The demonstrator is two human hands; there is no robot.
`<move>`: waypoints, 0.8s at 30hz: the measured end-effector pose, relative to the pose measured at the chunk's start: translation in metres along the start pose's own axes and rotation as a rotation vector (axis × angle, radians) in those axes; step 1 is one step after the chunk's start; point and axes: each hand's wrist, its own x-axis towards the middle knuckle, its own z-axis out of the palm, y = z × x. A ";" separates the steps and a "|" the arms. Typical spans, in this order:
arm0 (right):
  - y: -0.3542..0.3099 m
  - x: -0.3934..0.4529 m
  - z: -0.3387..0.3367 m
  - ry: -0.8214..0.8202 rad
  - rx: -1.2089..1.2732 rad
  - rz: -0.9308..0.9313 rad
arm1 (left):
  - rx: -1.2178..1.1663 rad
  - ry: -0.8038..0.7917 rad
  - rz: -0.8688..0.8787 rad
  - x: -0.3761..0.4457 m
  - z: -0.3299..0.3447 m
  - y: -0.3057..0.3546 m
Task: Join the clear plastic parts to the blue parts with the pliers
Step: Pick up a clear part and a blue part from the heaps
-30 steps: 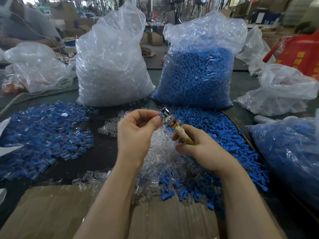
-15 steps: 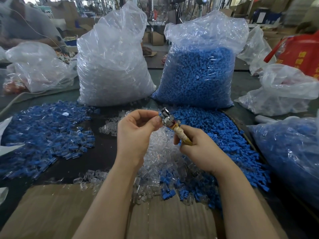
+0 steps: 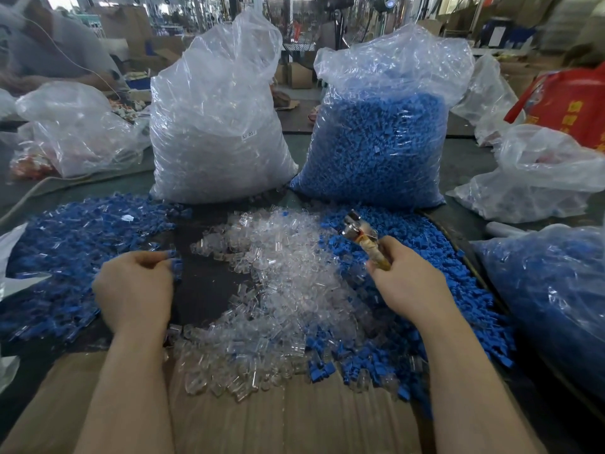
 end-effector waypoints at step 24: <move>0.002 -0.002 0.007 0.046 -0.274 0.291 | 0.261 -0.729 0.175 -0.025 0.024 0.033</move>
